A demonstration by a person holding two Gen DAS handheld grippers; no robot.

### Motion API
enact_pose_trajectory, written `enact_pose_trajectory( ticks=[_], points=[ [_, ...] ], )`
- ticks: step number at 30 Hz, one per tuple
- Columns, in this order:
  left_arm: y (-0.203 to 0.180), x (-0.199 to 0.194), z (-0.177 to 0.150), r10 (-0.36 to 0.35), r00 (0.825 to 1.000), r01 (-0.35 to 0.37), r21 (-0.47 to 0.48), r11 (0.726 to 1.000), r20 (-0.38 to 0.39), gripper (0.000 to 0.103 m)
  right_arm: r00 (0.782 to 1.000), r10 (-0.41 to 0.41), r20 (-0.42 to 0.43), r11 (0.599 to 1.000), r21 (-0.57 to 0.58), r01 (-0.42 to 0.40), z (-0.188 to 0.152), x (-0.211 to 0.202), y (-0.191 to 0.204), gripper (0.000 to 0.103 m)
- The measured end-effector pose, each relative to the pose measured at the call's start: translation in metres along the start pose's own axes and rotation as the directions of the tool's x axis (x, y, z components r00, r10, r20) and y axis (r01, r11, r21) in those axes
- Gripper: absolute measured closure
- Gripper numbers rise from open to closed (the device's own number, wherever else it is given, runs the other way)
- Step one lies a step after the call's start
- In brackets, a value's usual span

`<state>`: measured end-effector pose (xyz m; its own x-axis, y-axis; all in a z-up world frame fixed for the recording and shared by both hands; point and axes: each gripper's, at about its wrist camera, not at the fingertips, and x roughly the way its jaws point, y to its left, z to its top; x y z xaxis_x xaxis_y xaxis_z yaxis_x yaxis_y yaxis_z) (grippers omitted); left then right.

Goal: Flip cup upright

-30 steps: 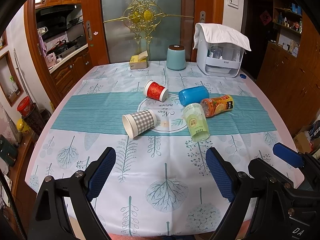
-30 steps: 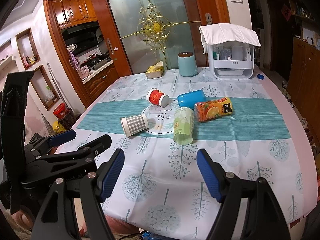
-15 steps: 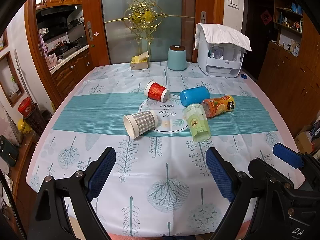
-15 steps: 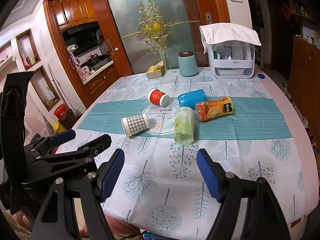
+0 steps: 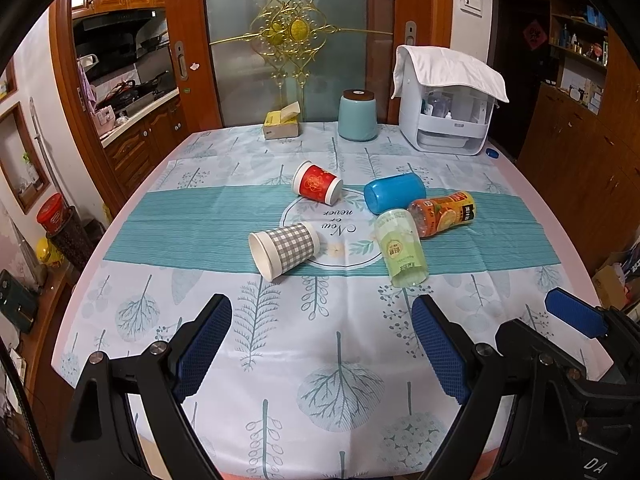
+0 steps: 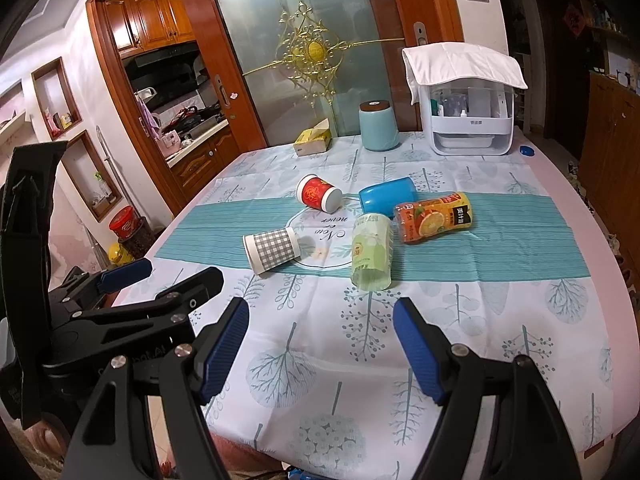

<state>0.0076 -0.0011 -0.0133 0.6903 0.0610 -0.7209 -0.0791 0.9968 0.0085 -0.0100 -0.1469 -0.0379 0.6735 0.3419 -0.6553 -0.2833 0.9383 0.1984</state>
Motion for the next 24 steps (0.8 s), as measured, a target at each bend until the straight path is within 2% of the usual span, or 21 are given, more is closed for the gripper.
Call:
enact_pose_trajectory(
  ticks=[8, 19, 24],
  points=[
    [0.008, 0.024, 0.014, -0.033, 0.999, 0.033, -0.007, 0.999, -0.031, 0.013, 1.000, 0.008, -0.027, 1.000, 0.007, -0.008, 0.016, 0.025, -0.004, 0.028],
    [0.013, 0.097, 0.027, -0.103, 0.983, 0.096, -0.050, 0.994, -0.152, 0.013, 0.996, -0.035, -0.087, 0.998, 0.040, 0.038, 0.040, 0.084, -0.031, 0.028],
    [0.014, 0.130, 0.035, -0.071, 0.983, 0.063, -0.049, 0.997, -0.168, 0.013, 0.991, -0.034, -0.132, 0.997, 0.069, 0.043, 0.050, 0.120, -0.048, 0.028]
  ],
)
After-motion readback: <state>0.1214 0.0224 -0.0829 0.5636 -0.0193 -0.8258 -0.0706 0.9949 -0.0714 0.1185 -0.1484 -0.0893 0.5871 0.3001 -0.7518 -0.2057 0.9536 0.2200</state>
